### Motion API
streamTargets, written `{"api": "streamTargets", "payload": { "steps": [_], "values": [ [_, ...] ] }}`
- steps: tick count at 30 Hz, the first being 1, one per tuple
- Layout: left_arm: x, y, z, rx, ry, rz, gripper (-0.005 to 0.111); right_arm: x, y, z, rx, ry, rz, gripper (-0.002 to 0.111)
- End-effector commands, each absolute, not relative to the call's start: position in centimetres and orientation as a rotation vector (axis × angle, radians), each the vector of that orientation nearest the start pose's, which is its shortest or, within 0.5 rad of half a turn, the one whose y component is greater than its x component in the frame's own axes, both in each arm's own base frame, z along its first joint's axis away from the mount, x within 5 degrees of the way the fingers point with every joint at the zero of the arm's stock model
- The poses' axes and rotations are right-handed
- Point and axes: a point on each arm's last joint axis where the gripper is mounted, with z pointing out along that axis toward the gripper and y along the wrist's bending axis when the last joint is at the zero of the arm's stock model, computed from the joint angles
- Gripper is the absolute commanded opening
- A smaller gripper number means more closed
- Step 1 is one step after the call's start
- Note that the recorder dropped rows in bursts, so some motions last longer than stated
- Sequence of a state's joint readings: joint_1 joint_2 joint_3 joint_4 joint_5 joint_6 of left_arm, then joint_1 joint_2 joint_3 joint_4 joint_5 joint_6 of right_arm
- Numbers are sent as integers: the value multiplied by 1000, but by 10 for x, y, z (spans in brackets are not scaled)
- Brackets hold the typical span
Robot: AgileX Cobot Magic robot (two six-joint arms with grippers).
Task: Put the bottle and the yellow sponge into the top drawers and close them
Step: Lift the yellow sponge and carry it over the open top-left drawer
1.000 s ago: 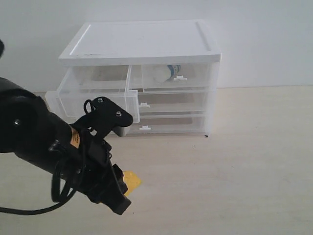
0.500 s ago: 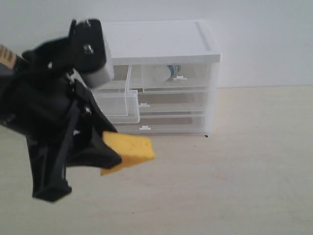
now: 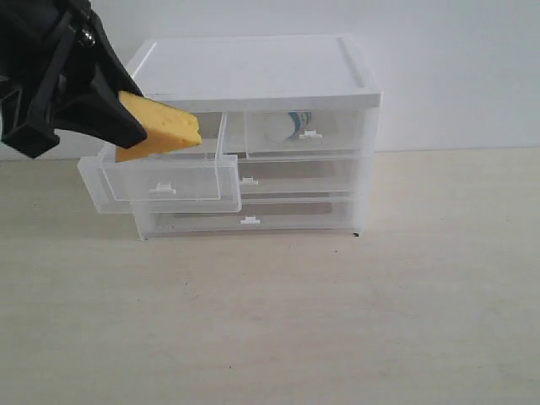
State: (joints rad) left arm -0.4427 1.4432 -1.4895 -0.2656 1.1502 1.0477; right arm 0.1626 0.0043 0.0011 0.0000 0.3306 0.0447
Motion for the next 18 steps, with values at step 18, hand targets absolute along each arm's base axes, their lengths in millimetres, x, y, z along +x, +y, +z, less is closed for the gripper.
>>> {"api": "streamTargets", "payload": {
  "steps": [18],
  "values": [
    [359,-128,334,1686,1929,1,4,53,8,184,-107,1805,141,1]
  ]
}}
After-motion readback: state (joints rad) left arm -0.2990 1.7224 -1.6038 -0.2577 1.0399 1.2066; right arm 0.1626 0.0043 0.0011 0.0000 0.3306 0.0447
